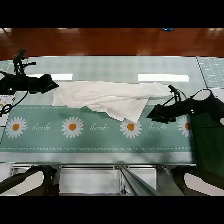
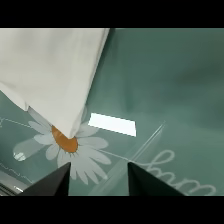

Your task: Fold the shirts.

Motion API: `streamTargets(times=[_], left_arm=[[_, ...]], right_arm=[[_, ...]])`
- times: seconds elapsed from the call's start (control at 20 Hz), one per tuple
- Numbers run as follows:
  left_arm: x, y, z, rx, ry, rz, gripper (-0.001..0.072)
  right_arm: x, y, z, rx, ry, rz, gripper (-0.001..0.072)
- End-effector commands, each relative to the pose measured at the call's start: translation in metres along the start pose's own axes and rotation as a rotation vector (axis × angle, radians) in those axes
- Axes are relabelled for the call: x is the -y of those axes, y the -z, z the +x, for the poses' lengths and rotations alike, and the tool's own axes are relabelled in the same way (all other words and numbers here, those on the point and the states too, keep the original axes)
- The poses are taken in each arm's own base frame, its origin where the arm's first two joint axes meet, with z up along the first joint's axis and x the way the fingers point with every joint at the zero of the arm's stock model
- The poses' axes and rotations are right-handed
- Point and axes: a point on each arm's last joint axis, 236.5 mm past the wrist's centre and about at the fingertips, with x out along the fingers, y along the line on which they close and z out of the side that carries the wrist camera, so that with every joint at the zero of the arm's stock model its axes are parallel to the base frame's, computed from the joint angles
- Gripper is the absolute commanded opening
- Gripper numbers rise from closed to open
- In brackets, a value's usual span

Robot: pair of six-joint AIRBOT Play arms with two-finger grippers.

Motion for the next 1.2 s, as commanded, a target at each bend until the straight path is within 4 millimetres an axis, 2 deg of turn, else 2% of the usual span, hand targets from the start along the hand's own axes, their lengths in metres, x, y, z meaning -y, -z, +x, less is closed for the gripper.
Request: streamTargets(times=[0.0,0.1,0.35,0.45,0.5,0.55,0.6,0.7,0.8,0.9,1.0,1.05,1.15], left_arm=[[0.001,0.003,0.0,-0.011,0.003,0.0,0.0018],[0.002,0.003,0.001,-0.014,0.004,-0.017,0.0018],[0.002,0.003,0.001,-0.014,0.004,-0.013,0.0018],[0.002,0.003,0.001,-0.014,0.004,-0.014,0.0018],[0.002,0.003,0.001,-0.014,0.004,-0.014,0.0018],[0.001,0.003,0.001,-0.013,0.004,-0.015,0.0018],[0.001,0.003,0.001,-0.012,0.004,-0.014,0.0018],[0.001,0.001,-0.002,-0.008,0.004,-0.02,0.0018],[0.019,-0.012,-0.023,0.026,0.056,-0.044,0.0018],[0.042,-0.046,-0.065,0.169,0.083,0.0,0.0018],[0.077,-0.085,-0.125,0.35,0.128,0.055,0.0018],[0.103,-0.097,-0.159,0.426,0.177,0.085,0.0018],[0.158,-0.106,-0.234,0.588,0.244,0.204,0.0018]], right_arm=[[-0.012,0.009,0.032,-0.021,-0.005,0.018,0.0409],[-0.022,0.006,0.044,-0.026,-0.036,0.002,0.0409],[-0.056,-0.019,0.078,-0.019,-0.082,0.004,0.0408],[-0.067,-0.026,0.087,-0.029,-0.088,-0.022,0.0382],[-0.073,-0.031,0.089,-0.022,-0.089,-0.04,0.0313],[-0.079,-0.036,0.087,-0.012,-0.096,-0.08,0.0125],[-0.085,-0.04,0.083,-0.005,-0.105,-0.112,0.0021],[-0.101,-0.047,0.066,-0.02,-0.134,-0.176,0.002],[-0.119,-0.062,0.027,-0.004,-0.15,-0.257,0.002],[-0.144,-0.09,-0.04,0.126,-0.13,-0.348,0.002],[-0.183,-0.112,-0.125,0.33,-0.146,-0.463,0.002],[-0.213,-0.108,-0.182,0.461,-0.174,-0.57,0.002],[-0.251,-0.092,-0.275,0.724,-0.15,-0.69,0.002]])
